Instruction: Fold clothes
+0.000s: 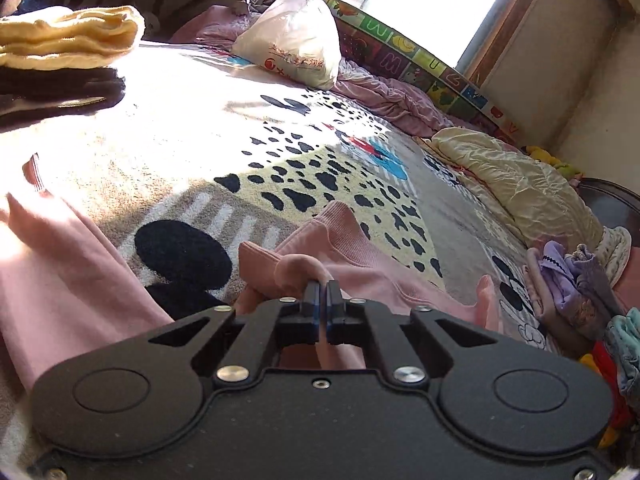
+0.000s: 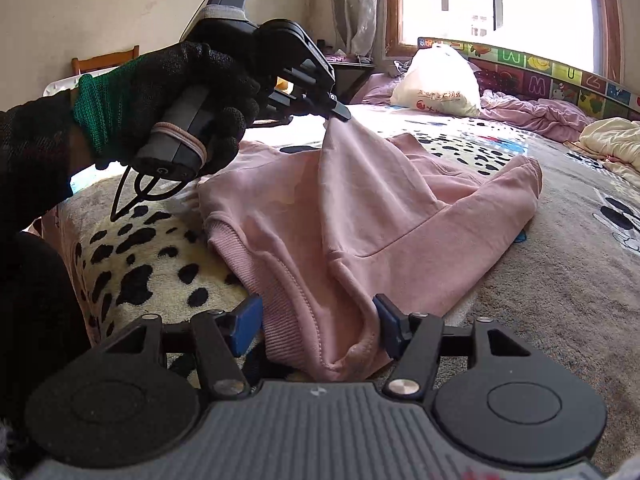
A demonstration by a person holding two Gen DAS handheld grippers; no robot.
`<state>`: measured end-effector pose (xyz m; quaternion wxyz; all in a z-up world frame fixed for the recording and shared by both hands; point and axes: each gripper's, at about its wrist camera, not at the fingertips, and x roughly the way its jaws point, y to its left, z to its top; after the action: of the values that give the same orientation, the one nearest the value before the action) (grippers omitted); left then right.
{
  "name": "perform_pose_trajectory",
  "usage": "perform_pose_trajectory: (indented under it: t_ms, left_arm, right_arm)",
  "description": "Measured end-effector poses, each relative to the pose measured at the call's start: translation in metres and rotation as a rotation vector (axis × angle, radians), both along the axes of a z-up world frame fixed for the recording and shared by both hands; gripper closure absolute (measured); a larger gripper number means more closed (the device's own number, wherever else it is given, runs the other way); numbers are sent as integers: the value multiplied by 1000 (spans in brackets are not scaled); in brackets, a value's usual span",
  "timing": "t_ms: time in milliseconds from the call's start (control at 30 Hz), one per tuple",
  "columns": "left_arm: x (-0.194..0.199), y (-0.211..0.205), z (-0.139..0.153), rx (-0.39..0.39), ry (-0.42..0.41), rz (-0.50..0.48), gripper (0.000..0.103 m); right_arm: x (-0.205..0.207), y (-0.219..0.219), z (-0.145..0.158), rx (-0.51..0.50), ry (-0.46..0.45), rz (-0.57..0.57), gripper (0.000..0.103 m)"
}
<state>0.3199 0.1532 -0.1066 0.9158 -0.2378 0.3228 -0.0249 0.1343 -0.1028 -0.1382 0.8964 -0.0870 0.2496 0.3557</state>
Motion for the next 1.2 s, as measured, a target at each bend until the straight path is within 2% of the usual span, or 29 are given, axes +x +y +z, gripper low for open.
perform_pose_trajectory:
  t_ms: [33, 67, 133, 233, 267, 333, 400, 433, 467, 500, 567, 600, 667, 700, 733, 767, 933, 967, 1033, 1067, 1100, 1133, 1200]
  left_arm:
    - [4, 1, -3, 22, 19, -9, 102]
    - [6, 4, -9, 9, 60, -5, 101]
    - [4, 12, -6, -65, 52, 10, 95]
    - [5, 25, 1, -155, 16, 41, 50]
    - [7, 29, 1, -158, 22, 72, 50]
    - [13, 35, -2, -170, 38, 105, 51]
    - [19, 39, -7, -205, 39, 90, 58]
    - [22, 38, -8, -211, 32, 58, 77]
    - [19, 36, -1, -188, -4, 35, 82]
    - [15, 33, 6, -162, -42, 14, 83]
    - [-2, 35, 27, -189, -223, -63, 83]
    - [-5, 37, 32, -177, -263, -69, 84]
    - [7, 35, 25, -49, -144, -1, 78]
    - [14, 35, 15, 5, -54, 41, 73]
    - [13, 39, 9, 4, -24, 66, 65]
    - [12, 43, 5, -2, 0, 89, 63]
    - [-3, 58, 23, -45, -90, 119, 59]
    - [0, 60, 19, -65, -70, 121, 57]
    - [9, 57, 7, -47, 0, 135, 57]
    - [13, 54, 2, -48, 14, 111, 60]
    - [15, 50, 2, -53, -3, 71, 70]
    - [12, 41, 10, -10, -70, 37, 99]
    - [1, 23, 30, 83, -239, -27, 100]
  right_arm:
    - [-2, 2, 0, -18, -11, 6, 42]
    - [-4, 4, -1, -39, -22, 13, 40]
    - [-7, 8, -2, -79, -39, 25, 39]
    - [-7, 8, -1, -88, -40, 28, 39]
    - [-7, 7, 1, -78, -43, 25, 39]
    - [-8, 7, 3, -61, -72, 21, 40]
    - [-11, 8, 5, -49, -108, 21, 40]
    - [-12, 9, 4, -45, -116, 23, 39]
    - [-11, 9, 3, -43, -115, 24, 39]
    - [-11, 10, 2, -42, -112, 25, 39]
    - [-7, 11, -2, -46, -89, 27, 37]
    - [-7, 11, -2, -44, -82, 31, 37]
    - [-6, 11, -1, -34, -70, 40, 36]
    - [-5, 10, 0, -28, -63, 43, 36]
    - [-5, 10, -1, -23, -59, 43, 36]
    - [-5, 10, -1, -20, -57, 43, 36]
    - [-6, 11, -1, -20, -51, 56, 36]
    - [-6, 11, 0, -18, -49, 57, 36]
    - [-6, 12, 0, -17, -47, 56, 35]
    - [-6, 12, -1, -19, -48, 55, 35]
    - [-7, 12, -1, -20, -48, 55, 35]
    - [-7, 12, -1, -22, -49, 54, 35]
    - [-7, 13, -2, -22, -49, 53, 35]
